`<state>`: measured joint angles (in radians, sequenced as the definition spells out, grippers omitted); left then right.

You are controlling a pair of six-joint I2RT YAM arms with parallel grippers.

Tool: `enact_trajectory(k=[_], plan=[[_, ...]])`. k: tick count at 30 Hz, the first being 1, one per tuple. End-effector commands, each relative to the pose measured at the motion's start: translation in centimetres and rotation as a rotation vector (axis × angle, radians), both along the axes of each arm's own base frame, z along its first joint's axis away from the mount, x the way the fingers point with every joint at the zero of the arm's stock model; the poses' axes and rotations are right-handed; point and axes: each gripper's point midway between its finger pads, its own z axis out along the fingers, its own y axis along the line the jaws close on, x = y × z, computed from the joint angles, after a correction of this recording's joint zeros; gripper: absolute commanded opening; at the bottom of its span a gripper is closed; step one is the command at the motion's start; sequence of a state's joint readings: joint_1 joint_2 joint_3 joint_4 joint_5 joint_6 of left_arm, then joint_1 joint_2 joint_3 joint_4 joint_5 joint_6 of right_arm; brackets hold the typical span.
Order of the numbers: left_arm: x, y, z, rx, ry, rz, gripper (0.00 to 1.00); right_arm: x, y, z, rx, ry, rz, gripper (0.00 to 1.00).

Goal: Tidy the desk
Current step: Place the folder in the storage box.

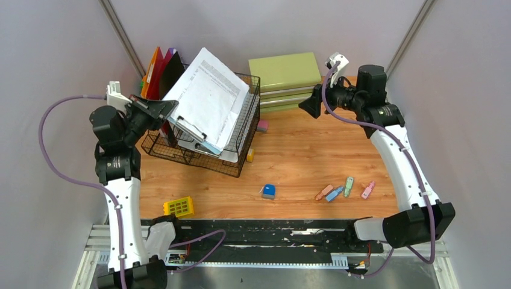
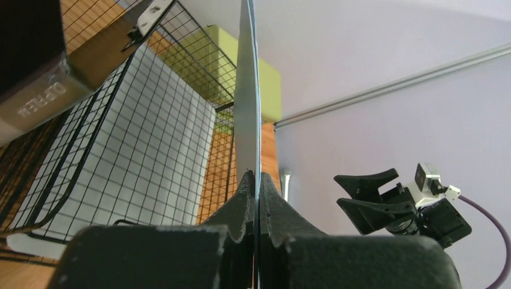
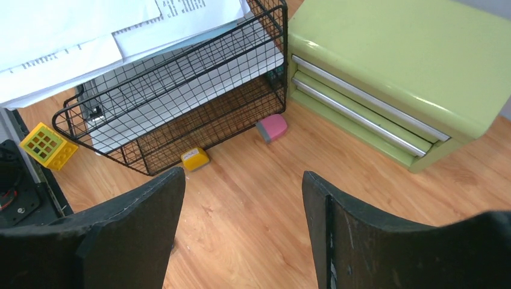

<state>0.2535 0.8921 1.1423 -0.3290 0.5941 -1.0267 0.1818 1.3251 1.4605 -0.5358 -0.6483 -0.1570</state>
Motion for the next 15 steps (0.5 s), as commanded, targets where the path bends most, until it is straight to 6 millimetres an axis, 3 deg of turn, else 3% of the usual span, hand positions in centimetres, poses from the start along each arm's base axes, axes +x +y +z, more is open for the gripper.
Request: enact_trajectory(k=[1,7,15], plan=[[-0.5,0.5,-1.2,0.017,0.001,0.035,0.00,0.1,0.9,0.1,0.051,0.004,0.039,0.72],[0.5,0.3,-4.1,-0.044,0.041,0.016,0.00,0.0,1.1,-0.8,0.064,0.038,0.050,0.72],[1.0,-0.5,-5.5,-0.150,0.083,-0.034,0.00,0.0,1.4,-1.4,0.068,0.061,0.060,0.72]])
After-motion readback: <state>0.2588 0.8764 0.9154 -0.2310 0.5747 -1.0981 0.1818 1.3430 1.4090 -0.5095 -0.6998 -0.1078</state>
